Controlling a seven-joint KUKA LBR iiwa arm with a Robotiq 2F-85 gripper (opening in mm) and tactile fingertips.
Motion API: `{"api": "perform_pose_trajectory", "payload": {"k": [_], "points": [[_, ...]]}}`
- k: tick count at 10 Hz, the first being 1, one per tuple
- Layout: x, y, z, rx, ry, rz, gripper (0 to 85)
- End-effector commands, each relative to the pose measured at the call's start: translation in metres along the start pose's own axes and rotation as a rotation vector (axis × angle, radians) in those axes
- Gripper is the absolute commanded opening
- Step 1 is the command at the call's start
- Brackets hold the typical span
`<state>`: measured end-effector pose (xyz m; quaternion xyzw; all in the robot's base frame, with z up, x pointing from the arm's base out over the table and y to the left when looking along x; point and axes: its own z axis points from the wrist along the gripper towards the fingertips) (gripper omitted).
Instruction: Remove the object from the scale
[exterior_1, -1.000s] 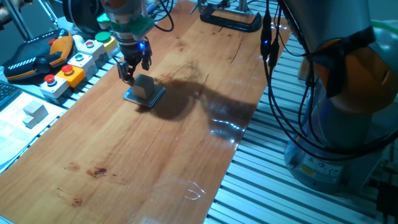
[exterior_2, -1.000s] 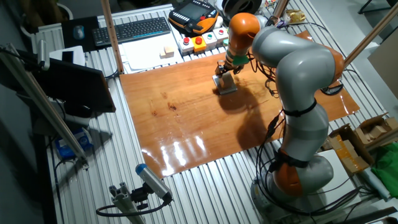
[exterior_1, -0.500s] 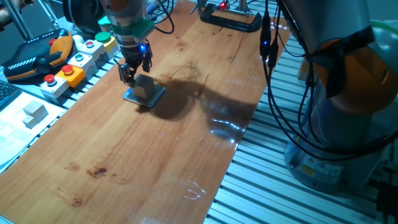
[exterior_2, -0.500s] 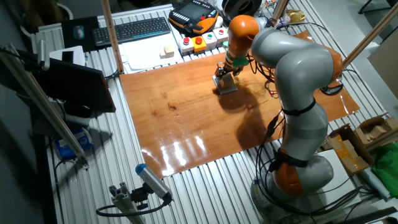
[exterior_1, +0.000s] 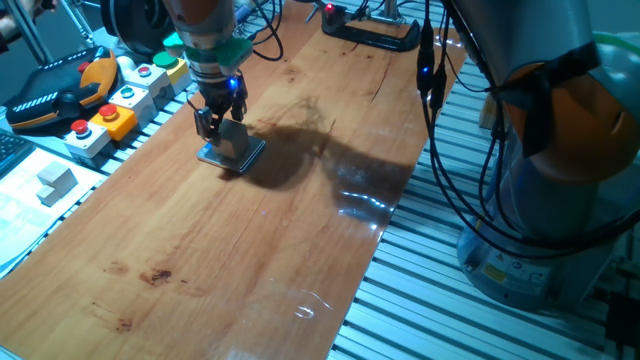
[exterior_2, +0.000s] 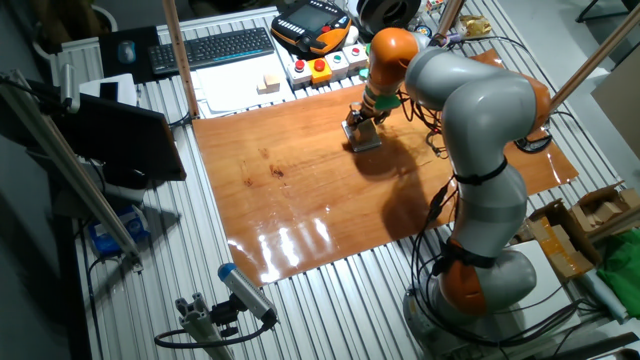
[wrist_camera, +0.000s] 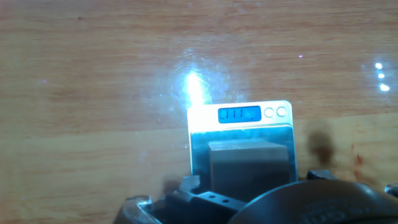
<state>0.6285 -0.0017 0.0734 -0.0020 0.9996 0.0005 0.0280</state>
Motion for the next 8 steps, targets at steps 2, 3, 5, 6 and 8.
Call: {"api": "perform_pose_trajectory", "payload": {"k": [2,3,5,6,8], "points": [[0.0004,-0.0004,0.0028,-0.001,-0.003,-0.001,85.0],[0.0004,-0.0004,0.0028,0.001,-0.003,-0.001,85.0],[0.0003,-0.0003,0.0033,0.004,-0.003,0.002,85.0],[0.0002,-0.0003,0.0035,0.004,-0.003,0.003,84.7],[-0.0003,-0.0004,0.005,0.004,-0.003,0.005,82.0]]}}
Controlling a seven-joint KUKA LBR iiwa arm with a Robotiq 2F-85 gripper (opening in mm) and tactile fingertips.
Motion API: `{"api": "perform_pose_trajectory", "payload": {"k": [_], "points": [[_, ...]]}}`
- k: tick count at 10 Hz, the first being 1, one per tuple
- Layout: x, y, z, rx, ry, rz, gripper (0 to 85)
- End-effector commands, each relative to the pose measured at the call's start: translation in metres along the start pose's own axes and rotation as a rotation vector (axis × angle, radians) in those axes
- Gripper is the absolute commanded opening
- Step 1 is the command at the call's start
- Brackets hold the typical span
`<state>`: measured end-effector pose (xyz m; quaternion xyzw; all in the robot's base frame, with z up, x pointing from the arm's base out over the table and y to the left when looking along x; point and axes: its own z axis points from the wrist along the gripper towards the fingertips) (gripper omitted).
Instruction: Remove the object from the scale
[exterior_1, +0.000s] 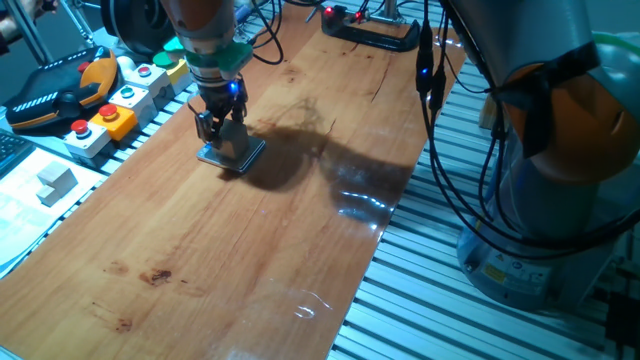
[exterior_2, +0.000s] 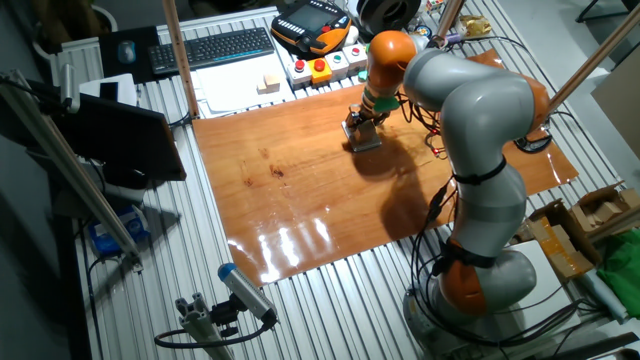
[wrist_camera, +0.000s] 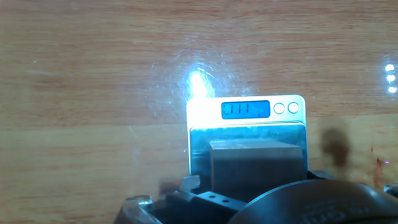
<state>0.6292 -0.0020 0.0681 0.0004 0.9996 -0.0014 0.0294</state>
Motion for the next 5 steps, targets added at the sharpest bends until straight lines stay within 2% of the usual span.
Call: {"api": "perform_pose_trajectory", "payload": {"k": [1,4,5], "points": [[0.0001,0.0001,0.0009,0.0,0.0,0.0,80.7],[0.0005,-0.0012,0.0051,0.002,-0.001,-0.008,75.3],[0.0007,-0.0013,0.0036,0.0,0.003,-0.008,67.7]]}}
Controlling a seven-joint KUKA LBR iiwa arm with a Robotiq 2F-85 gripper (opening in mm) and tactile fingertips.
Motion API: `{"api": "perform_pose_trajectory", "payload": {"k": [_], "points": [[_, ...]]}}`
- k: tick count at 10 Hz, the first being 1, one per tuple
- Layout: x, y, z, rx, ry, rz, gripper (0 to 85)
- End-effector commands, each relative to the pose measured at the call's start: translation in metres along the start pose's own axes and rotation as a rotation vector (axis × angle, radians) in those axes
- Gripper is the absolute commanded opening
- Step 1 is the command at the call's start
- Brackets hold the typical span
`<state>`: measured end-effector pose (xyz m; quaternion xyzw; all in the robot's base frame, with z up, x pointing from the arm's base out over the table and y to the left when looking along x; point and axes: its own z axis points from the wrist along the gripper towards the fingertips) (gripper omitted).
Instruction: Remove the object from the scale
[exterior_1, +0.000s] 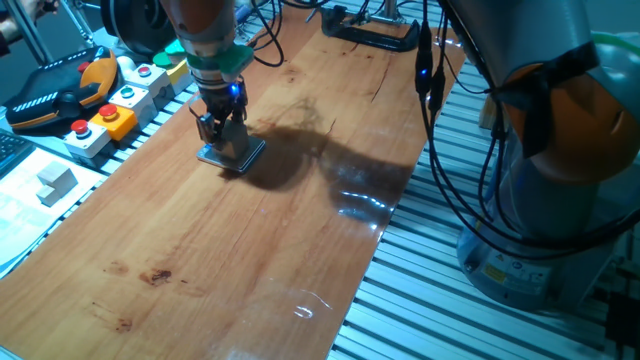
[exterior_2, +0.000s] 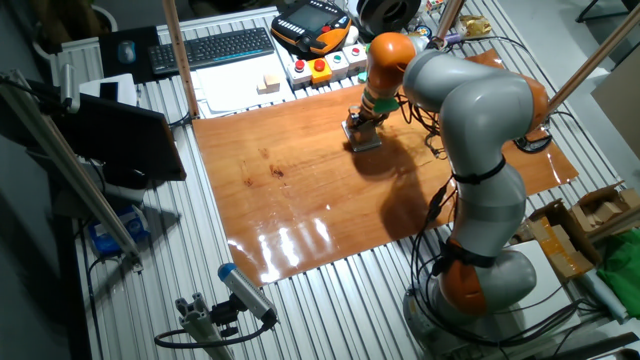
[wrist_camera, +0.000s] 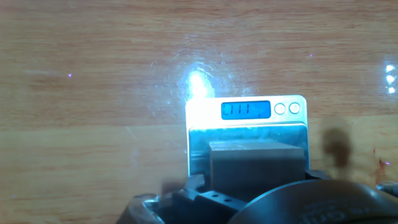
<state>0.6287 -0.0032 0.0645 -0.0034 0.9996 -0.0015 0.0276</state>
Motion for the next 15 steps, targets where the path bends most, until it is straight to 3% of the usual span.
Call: {"api": "perform_pose_trajectory", "payload": {"k": [1,2,3,7,8,15], "points": [[0.0,0.0,-0.003,0.0,0.012,-0.006,48.0],[0.0,0.0,-0.004,-0.006,0.022,-0.02,19.3],[0.0,0.001,-0.005,-0.008,0.03,-0.027,0.7],[0.002,-0.011,-0.023,0.014,0.006,-0.011,0.7],[0.004,-0.022,-0.029,0.037,-0.008,-0.019,0.7],[0.017,-0.085,-0.025,0.034,-0.035,-0.035,0.7]]}}
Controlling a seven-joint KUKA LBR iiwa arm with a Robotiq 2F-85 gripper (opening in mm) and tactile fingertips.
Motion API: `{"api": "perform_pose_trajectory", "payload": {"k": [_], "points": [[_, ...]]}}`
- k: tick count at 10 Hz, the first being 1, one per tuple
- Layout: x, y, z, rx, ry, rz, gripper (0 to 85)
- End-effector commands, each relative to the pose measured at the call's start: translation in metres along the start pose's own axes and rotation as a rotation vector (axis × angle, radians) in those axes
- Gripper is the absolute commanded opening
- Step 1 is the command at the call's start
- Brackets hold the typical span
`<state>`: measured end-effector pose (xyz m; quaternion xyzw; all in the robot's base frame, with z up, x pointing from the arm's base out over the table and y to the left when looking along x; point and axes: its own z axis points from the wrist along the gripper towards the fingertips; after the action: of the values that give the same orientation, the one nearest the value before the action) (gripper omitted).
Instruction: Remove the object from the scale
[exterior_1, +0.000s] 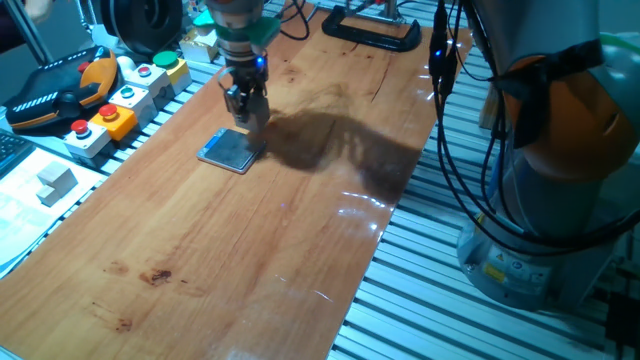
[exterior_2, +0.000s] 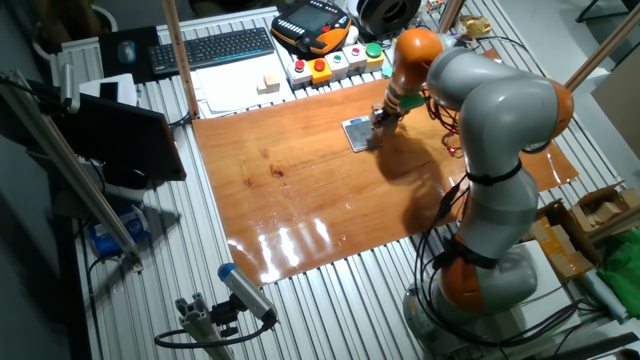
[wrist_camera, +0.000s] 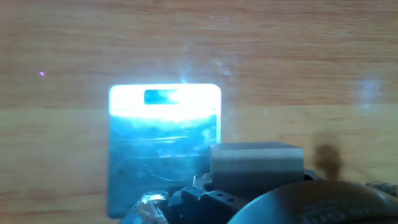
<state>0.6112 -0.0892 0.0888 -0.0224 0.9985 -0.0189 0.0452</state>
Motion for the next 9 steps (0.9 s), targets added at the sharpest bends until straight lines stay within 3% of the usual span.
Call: {"api": "perform_pose_trajectory", "payload": {"k": [1,5,9], "points": [[0.001,-0.007,0.002,-0.004,0.002,-0.009,0.7],[0.009,-0.023,0.014,-0.008,-0.009,-0.022,0.7],[0.012,-0.029,0.026,-0.015,-0.013,-0.022,0.7]]}}
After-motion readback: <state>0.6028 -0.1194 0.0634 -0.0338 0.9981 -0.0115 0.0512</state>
